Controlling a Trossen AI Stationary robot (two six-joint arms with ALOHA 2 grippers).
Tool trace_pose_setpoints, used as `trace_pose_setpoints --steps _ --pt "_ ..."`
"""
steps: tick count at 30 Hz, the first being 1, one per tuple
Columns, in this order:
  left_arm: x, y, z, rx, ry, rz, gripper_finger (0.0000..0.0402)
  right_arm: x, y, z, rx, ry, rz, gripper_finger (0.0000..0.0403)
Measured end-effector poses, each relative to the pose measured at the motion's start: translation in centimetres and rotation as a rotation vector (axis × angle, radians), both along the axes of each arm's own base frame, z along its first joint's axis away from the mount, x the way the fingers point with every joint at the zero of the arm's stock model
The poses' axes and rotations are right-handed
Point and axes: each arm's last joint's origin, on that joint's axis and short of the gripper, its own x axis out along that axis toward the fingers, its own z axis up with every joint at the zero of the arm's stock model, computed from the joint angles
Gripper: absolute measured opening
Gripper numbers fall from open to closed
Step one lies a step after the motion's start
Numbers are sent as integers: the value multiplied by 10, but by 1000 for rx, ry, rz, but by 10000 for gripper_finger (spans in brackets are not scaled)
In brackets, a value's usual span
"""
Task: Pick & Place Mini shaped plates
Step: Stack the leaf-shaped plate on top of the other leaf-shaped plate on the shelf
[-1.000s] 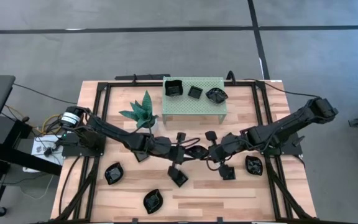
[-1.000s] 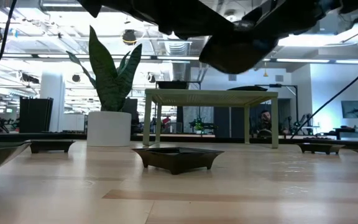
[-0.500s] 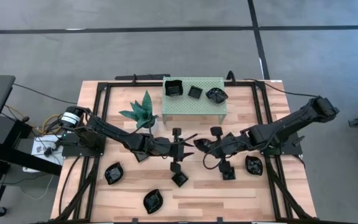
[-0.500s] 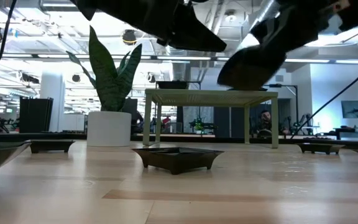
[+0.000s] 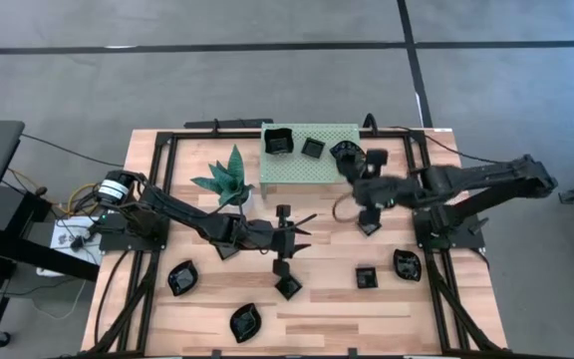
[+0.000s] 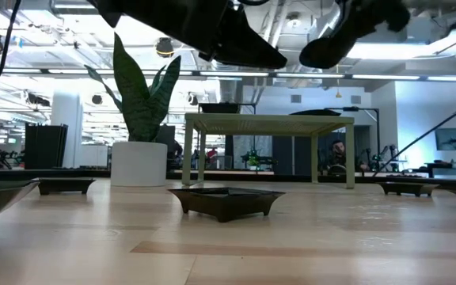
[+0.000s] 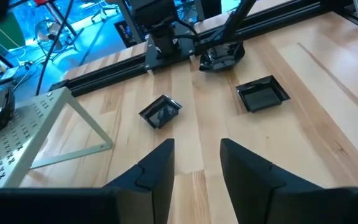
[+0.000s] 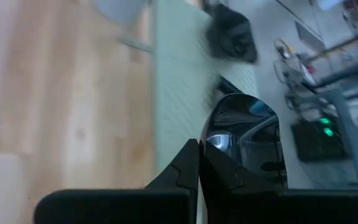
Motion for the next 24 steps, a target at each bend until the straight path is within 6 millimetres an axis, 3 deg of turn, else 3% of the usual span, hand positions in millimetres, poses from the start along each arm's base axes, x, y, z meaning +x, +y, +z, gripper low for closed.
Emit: trace_pose_setpoints --steps 3,9,13,17,24 --pt "0 0 0 0 0 1 132 -1 -18 0 -25 58 12 2" --pt "0 0 0 0 0 1 133 0 -46 -4 -136 273 338 1" --pt "0 0 0 0 0 0 134 -2 -66 -5 -204 350 338 1" --pt "0 0 0 0 0 1 134 -6 -84 -13 -162 418 328 1" --pt "0 0 0 0 0 0 134 -5 -92 -18 -48 386 392 5"
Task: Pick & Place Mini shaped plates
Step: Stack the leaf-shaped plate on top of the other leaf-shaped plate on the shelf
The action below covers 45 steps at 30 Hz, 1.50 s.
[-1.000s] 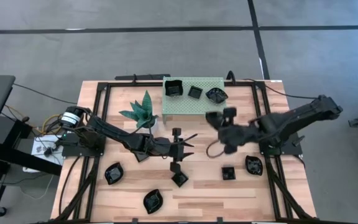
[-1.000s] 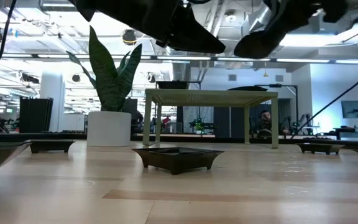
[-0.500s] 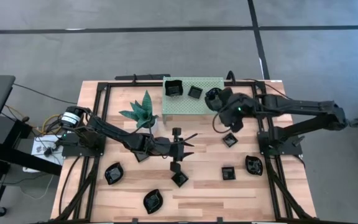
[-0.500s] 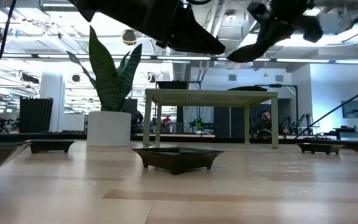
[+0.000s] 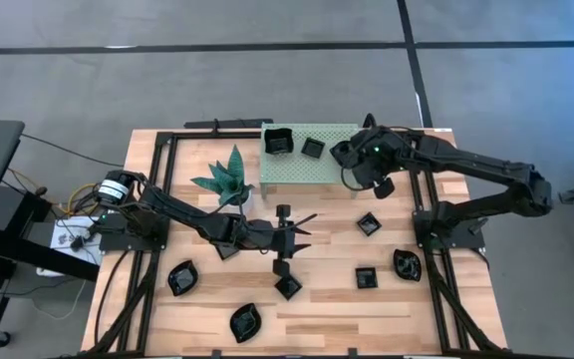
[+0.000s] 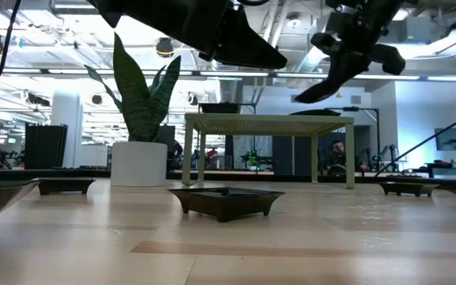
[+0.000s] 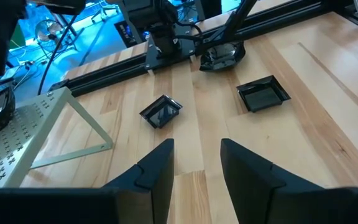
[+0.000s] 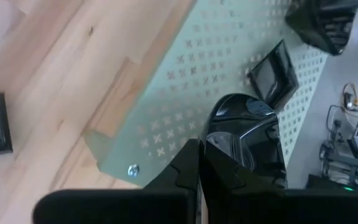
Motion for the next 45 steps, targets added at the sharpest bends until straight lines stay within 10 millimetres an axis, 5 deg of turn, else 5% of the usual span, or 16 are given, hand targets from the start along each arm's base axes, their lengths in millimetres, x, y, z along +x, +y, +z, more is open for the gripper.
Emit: trace_pose_setpoints --steps 17,34,45 --pt "0 0 0 0 0 0 134 13 -13 -15 -4 62 -77 4" --pt "0 0 0 -1 -2 0 134 11 -17 -14 -35 68 -144 91" --pt "0 0 1 -2 -7 0 134 11 -17 -15 -19 56 -171 94"
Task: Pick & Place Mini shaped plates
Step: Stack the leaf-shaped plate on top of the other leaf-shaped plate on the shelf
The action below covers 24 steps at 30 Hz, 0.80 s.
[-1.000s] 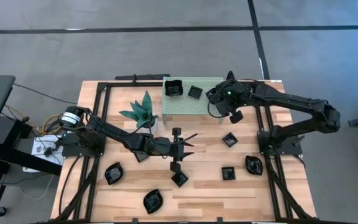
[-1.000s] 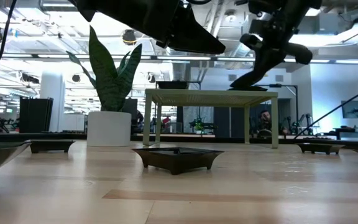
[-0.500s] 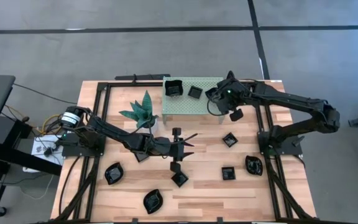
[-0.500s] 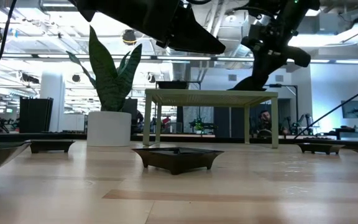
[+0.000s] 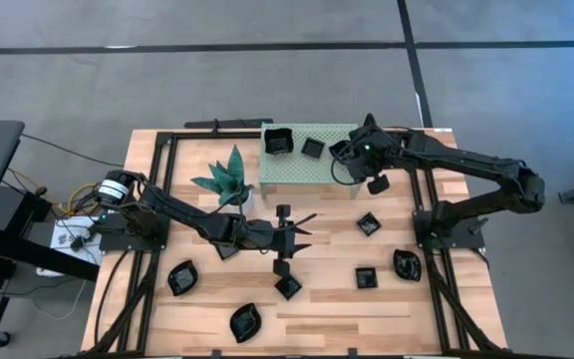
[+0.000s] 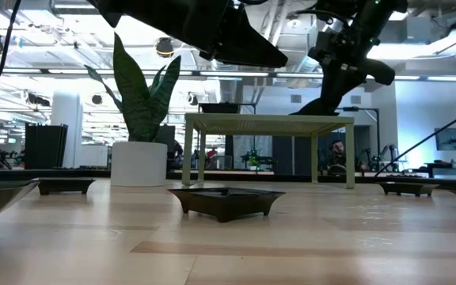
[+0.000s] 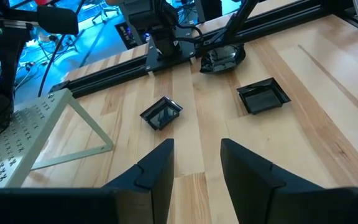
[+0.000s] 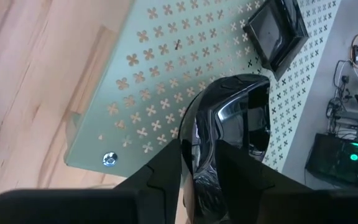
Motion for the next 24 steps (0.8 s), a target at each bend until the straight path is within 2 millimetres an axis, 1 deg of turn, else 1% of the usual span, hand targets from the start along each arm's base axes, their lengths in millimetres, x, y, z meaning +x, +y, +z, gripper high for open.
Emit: trace_pose_setpoints --steps 9,12,17,24 --pt "0 0 0 0 0 0 134 1 12 4 -52 3 26 90" --pt "0 0 0 0 -1 0 134 1 11 4 -64 11 15 71" --pt "0 0 0 0 -1 0 134 1 11 3 -63 22 20 11" --pt "0 0 0 -1 -5 0 134 -2 13 1 -51 64 23 3"
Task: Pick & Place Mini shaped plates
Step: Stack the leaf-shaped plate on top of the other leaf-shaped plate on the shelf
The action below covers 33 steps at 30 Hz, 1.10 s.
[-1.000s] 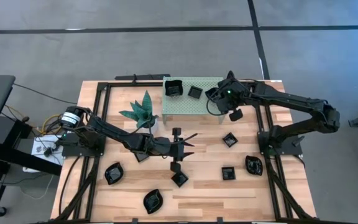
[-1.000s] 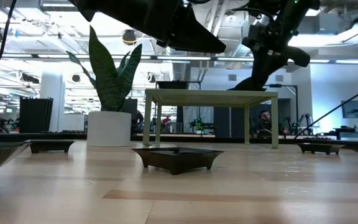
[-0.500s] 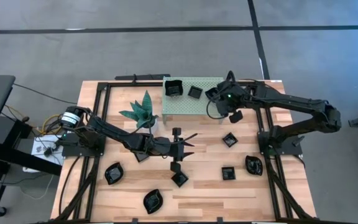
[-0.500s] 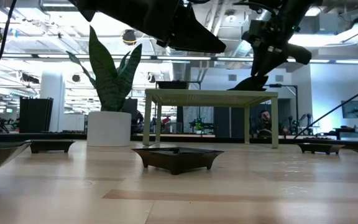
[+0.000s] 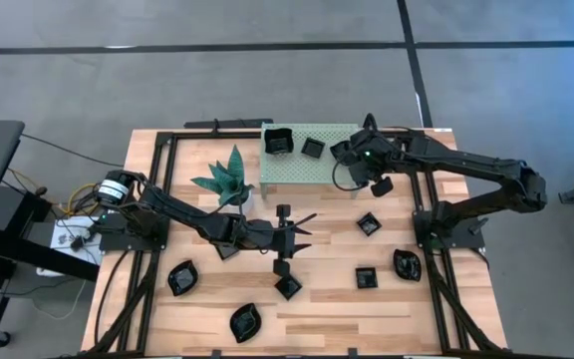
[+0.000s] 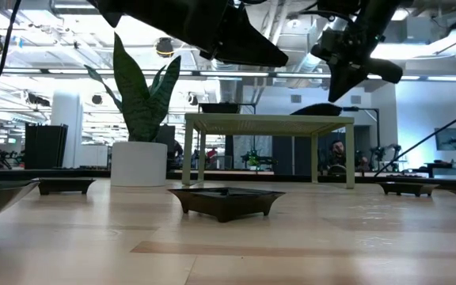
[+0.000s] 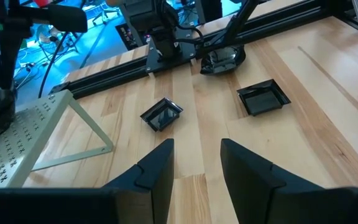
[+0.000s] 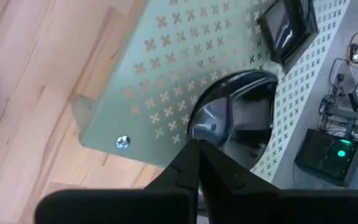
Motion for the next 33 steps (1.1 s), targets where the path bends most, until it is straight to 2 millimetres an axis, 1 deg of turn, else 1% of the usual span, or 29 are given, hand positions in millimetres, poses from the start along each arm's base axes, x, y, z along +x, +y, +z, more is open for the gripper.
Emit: trace_pose_setpoints --steps 9,13,16,20,23,28,30,33 --pt "0 0 0 -1 -2 0 134 5 -1 4 -42 -41 39 3" --pt "0 0 0 -1 -2 0 134 5 -2 4 -19 -80 -18 4" --pt "0 0 0 -1 -2 0 134 6 3 3 18 -100 -65 11" --pt "0 0 0 -1 -3 0 134 4 21 3 85 -63 -86 33" --pt "0 0 0 -1 -3 0 134 1 42 10 168 -50 -142 52" --pt "0 0 0 -1 -3 -1 134 -15 78 22 317 16 -322 75" --pt "0 0 0 -1 -3 -1 134 -21 91 23 369 34 -416 82" --pt "0 0 0 -1 -3 0 134 -27 111 23 469 29 -512 91"
